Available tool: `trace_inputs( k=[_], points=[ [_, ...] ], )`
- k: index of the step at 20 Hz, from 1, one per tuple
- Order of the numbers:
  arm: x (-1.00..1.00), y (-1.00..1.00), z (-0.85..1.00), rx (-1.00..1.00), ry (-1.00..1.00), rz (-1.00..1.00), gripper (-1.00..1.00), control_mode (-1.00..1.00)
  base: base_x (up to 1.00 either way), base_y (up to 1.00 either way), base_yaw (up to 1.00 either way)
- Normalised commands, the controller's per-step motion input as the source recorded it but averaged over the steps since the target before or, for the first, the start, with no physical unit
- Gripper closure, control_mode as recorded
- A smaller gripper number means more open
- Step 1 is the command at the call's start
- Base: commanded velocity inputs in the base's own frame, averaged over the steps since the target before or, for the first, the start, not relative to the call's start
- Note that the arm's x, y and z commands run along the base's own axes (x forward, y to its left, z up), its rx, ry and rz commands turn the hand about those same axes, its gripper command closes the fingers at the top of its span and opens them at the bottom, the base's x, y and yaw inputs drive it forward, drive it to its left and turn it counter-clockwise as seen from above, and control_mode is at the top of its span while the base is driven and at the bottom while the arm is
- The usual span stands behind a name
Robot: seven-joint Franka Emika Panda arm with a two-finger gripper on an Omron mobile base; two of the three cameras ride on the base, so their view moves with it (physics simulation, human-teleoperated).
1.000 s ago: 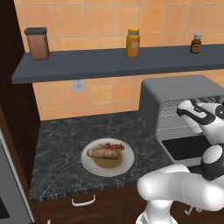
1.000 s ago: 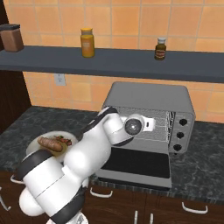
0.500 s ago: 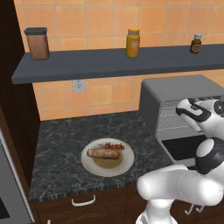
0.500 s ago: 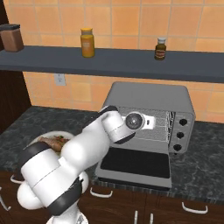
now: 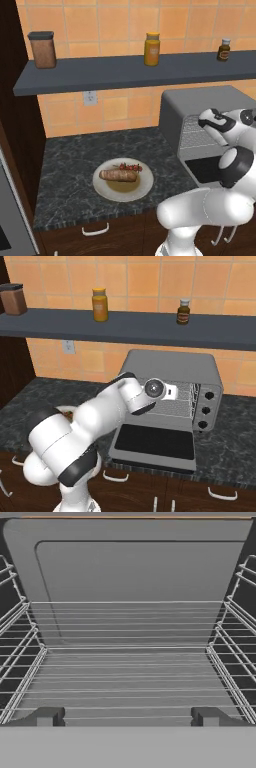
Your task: Pick up the kebab skewer and baguette bread, and place them inside the toaster oven. Close the toaster oven door and start by setting the timer.
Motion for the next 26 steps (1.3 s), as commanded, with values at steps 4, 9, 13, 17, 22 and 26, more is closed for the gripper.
trace_inputs(
  k=[4,9,13,17,22,26],
  points=[
    [0.0,0.0,-0.19,0.0,0.11,0.0,-1.0,-1.0,0.0,0.0,0.0],
    [0.0,0.0,-0.27,0.0,0.04,0.0,-1.0,-1.0,0.0,0.0,0.0],
    [-0.04,0.0,-0.43,0.0,0.0,0.0,-1.0,-1.0,0.0,0.0,0.0],
    [-0.41,-0.02,-0.72,0.0,0.0,0.0,-1.0,-1.0,0.0,0.0,0.0],
    [-0.38,0.0,-0.68,0.0,0.0,0.0,-1.0,-1.0,0.0,0.0,0.0],
    [-0.38,0.0,-0.67,0.0,0.01,0.0,-1.0,-1.0,0.0,0.0,0.0]
  ],
)
